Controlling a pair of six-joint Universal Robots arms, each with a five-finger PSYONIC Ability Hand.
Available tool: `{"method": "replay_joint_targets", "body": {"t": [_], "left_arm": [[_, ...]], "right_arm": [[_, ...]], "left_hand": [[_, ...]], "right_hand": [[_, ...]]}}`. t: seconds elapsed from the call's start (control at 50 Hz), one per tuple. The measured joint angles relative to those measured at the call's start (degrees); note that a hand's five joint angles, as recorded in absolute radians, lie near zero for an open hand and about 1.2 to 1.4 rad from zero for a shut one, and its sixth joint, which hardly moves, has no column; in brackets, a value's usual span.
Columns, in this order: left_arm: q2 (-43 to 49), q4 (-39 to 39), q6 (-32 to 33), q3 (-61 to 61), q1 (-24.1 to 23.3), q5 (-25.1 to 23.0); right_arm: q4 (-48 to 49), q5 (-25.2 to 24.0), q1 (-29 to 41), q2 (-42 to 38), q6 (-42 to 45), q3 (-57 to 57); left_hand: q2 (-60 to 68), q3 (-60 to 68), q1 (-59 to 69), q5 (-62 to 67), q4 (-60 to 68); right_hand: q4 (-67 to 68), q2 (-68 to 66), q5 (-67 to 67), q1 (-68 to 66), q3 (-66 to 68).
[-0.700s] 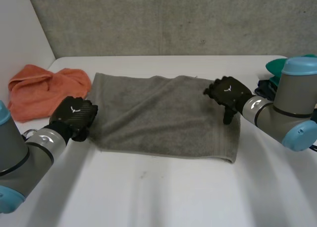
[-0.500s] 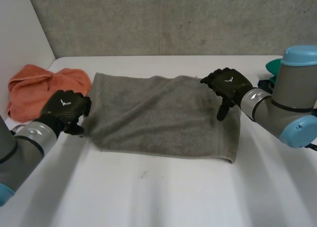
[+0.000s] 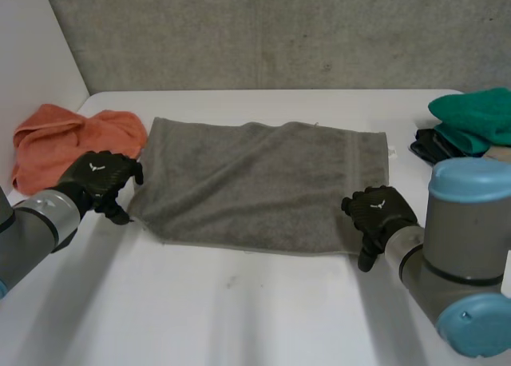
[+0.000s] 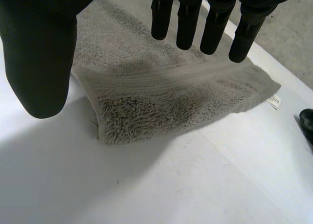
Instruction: Fold the laundry.
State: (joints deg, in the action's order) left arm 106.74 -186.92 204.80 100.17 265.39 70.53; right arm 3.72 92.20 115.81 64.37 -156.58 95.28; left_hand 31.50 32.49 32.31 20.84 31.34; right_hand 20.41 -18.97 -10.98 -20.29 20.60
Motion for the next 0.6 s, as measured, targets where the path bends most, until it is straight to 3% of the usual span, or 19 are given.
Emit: {"method": "replay_joint_targets", "body": {"t": [0.16,0.26,0.3,0.42,0.6], "left_arm": [[-0.08,-0.27,-0.4,0.0,0.38,-0.11],[-0.14,-0.29,-0.59,0.06,0.38,-0.04],[-0.15,-0.29,-0.63,0.09,0.33,0.04],[-0.04,-0.35,-0.69,0.07,0.17,0.55],[1.84,-1.2,-0.8,-0.67,-1.97,2.77]], "right_arm": [[5.08,0.78,0.02,-3.63,0.1,0.91],[7.83,1.14,-0.33,-5.33,-0.48,0.32],[8.74,1.22,-0.51,-5.4,-0.71,0.2],[10.86,1.03,-0.73,-2.28,-1.68,1.06],[10.87,-0.44,0.29,10.49,-1.25,0.96]], "left_hand": [[-0.07,0.0,-0.66,-0.06,-0.19],[-1.1,-1.72,-1.77,-1.19,-1.36],[-1.74,-2.48,-2.53,-1.84,-2.15],[-4.6,-5.76,-5.03,-4.79,-5.18],[-9.05,-10.08,-9.29,-9.22,-9.44]], "right_hand": [[8.05,-9.28,-7.73,-8.62,8.24],[39.33,-41.42,-37.63,-39.77,39.16],[45.92,-47.49,-44.99,-44.56,45.4],[47.7,-47.99,-45.93,-44.56,46.69],[47.71,-47.99,-45.93,-44.56,46.69]]}}
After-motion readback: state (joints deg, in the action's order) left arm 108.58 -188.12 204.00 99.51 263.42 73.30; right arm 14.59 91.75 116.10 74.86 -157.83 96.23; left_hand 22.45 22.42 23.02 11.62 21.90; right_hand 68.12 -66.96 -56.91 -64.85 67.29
